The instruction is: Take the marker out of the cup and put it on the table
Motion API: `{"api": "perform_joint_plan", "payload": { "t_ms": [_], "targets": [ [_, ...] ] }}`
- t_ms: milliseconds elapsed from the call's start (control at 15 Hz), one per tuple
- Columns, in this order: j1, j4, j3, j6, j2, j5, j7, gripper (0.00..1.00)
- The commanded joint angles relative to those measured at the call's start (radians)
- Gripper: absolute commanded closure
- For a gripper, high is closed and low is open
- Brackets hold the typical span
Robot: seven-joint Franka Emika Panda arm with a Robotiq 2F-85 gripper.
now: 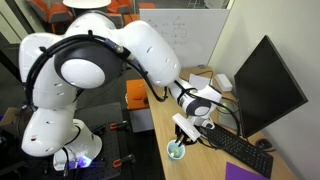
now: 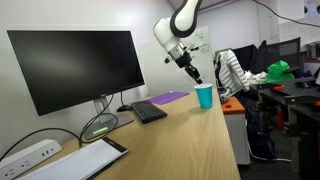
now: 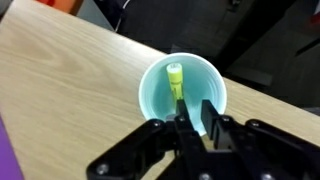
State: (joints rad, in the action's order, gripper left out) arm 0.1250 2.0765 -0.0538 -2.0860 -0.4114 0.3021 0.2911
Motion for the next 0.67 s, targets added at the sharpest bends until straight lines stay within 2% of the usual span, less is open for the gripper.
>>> {"api": "perform_joint_plan", "payload": {
  "t_ms": [0, 200, 333, 400, 467, 600],
  "targets": [
    [-0.002, -0.023, -0.008, 0.048, -0.024, 0.012, 0.021, 0.71],
    [0.003, -0.036, -0.012, 0.058, -0.051, 0.011, 0.029, 0.7],
    [0.003, -0.047, -0.017, 0.065, -0.068, 0.016, 0.023, 0.73],
    [0.005, -0.052, -0.018, 0.071, -0.076, 0.015, 0.027, 0.71],
    [0.007, -0.058, -0.02, 0.074, -0.085, 0.017, 0.031, 0.63],
    [0.009, -0.067, -0.023, 0.074, -0.1, 0.023, 0.031, 0.6]
  ]
}}
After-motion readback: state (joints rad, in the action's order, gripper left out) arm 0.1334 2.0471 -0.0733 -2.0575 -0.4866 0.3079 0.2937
